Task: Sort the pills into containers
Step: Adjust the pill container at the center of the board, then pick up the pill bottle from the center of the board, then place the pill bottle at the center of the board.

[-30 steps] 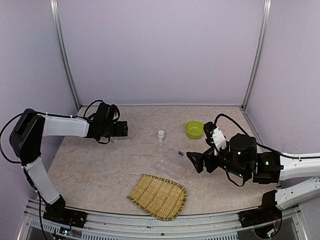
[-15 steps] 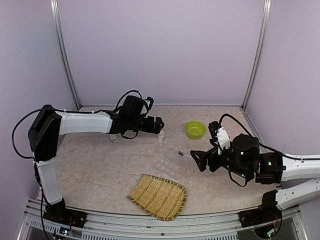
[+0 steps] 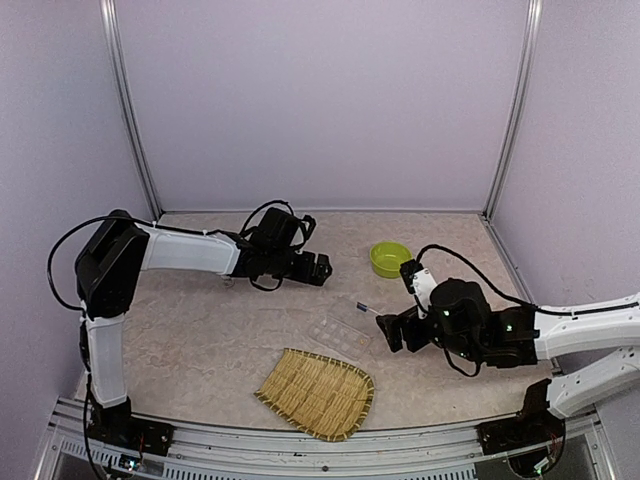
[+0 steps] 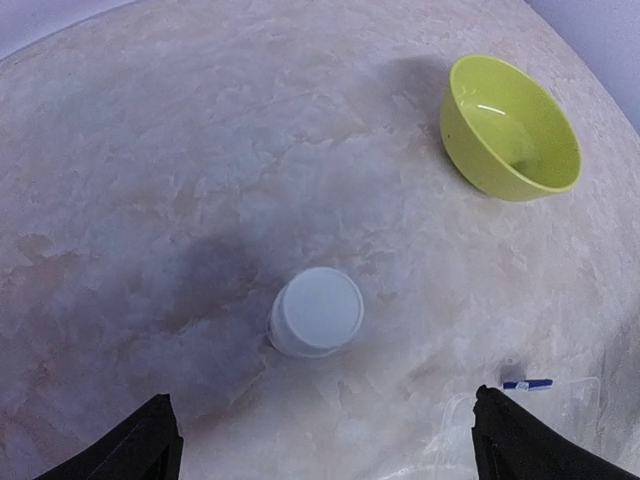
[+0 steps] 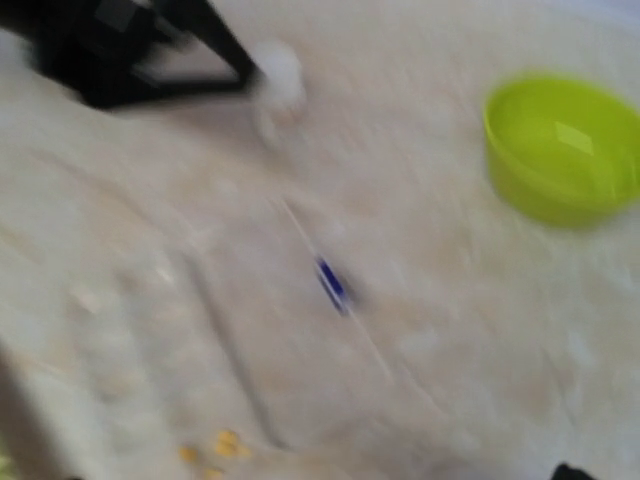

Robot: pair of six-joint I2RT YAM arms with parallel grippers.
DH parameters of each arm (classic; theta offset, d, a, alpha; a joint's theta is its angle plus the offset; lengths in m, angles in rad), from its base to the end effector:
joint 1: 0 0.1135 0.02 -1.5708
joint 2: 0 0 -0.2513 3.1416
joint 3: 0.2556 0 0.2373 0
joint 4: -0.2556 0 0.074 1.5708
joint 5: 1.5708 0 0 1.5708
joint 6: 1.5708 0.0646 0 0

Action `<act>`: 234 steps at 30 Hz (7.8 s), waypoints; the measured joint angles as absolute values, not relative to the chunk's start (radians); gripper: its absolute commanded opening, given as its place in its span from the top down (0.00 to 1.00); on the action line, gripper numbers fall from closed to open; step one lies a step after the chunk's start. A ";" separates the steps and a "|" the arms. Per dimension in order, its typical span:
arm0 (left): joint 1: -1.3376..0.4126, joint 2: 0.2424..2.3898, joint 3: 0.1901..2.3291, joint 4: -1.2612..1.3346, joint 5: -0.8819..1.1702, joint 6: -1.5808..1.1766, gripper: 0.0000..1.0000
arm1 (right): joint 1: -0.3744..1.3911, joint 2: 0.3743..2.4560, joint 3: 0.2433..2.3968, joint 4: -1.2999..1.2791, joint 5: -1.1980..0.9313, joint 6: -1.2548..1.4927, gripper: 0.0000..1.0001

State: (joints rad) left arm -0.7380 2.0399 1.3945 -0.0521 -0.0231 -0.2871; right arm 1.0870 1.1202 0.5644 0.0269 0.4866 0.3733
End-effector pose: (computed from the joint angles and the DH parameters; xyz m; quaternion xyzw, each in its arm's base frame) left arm 0.3408 -0.3079 0.1585 0.1978 0.8843 -0.1983 0.3737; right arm 0.1432 0.2076 0.2034 -0.1817 0.8307 0.1665 0.4993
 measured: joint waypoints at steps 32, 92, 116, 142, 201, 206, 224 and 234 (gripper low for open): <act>-0.851 1.882 1.071 0.012 0.191 -0.430 0.01 | 0.991 1.531 0.706 -0.053 0.241 0.327 0.00; -0.921 2.016 1.164 0.099 0.282 -0.501 0.01 | 0.792 1.671 0.762 -0.062 0.432 0.334 0.00; -1.028 2.054 1.187 0.160 0.382 -0.562 0.01 | 0.692 1.565 0.725 -0.176 0.384 0.354 0.00; -1.040 2.061 1.195 0.171 0.374 -0.580 0.01 | 0.691 1.634 0.773 -0.178 0.280 0.397 0.00; -0.743 2.210 1.611 -0.189 -0.110 -0.220 0.57 | 0.784 1.383 0.689 -0.183 0.176 0.410 0.00; -0.743 2.219 1.611 -0.187 -0.084 -0.220 0.69 | 0.804 1.414 0.699 -0.179 0.176 0.409 0.00; -0.743 2.120 1.525 -0.126 -0.019 -0.223 0.76 | 0.815 1.412 0.718 -0.142 0.154 0.366 0.00; -0.758 2.118 1.471 -0.126 -0.058 -0.227 0.69 | 0.815 1.400 0.718 -0.142 0.154 0.360 0.00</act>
State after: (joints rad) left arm -0.7578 2.1178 1.4712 -0.1265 -0.0578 -0.2268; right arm 0.8154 1.4002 0.7181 -0.1421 0.1543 0.3595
